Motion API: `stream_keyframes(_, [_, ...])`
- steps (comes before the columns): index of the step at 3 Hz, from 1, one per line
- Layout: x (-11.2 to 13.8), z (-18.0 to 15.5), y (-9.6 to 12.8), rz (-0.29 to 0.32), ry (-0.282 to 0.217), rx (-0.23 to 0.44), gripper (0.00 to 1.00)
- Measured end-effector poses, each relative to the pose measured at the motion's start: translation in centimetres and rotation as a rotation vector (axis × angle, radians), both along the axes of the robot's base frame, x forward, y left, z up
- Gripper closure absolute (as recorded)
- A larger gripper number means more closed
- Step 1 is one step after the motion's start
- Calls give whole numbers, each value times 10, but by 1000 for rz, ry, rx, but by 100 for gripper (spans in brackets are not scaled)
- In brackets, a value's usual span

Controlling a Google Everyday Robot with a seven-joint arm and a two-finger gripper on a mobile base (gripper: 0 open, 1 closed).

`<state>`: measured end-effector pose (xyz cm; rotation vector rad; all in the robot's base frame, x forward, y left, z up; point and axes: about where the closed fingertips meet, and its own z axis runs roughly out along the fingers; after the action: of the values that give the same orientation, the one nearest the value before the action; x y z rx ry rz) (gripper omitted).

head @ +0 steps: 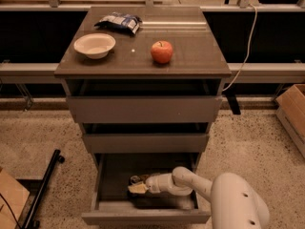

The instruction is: Pick pepsi can from bottom drawer and place on counter

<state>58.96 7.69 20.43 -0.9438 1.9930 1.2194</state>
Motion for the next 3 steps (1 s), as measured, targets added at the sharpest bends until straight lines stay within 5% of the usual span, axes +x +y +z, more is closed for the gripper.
stream_keyframes(1, [-5, 51, -26, -15, -63, 6, 100])
stream_keyframes(3, [-67, 192, -94, 4, -164, 63, 100])
